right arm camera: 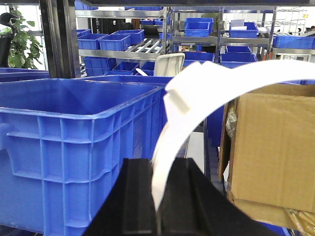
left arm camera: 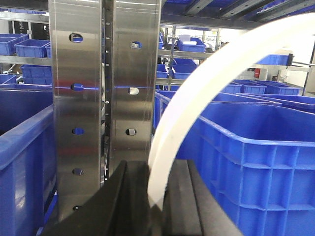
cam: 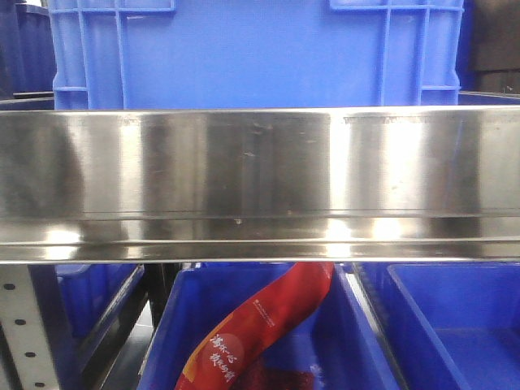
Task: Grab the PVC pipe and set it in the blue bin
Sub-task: 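Drive up to the blue bin shelf holding both clamps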
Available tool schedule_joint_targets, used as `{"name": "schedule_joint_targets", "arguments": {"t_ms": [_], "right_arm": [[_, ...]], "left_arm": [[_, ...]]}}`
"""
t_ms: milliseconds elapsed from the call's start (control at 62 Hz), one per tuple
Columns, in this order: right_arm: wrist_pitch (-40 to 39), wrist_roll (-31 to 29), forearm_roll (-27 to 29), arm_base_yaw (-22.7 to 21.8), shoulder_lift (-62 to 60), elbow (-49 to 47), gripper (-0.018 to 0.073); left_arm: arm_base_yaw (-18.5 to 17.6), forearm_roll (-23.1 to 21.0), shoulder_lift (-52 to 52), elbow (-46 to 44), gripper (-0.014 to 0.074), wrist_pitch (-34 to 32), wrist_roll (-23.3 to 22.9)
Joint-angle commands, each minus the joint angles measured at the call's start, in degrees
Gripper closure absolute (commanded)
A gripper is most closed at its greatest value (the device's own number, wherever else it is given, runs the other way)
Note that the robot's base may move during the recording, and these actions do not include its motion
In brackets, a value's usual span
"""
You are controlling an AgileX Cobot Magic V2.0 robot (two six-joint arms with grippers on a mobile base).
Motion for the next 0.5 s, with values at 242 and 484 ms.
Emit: {"name": "schedule_joint_targets", "arguments": {"t_ms": [242,484], "right_arm": [[-6.34,-0.50,-0.30,0.18,-0.16,0.05,0.0721],[-9.65,-0.38,3.54,0.18,1.34,-3.03,0.0721]], "left_arm": [[-0.20,-0.20,-0.36,-0.07,0.0708,-2.19,-0.16],[-0.20,-1.72,1.82,-4.21,0.0708,4.06,-0.16]]}}
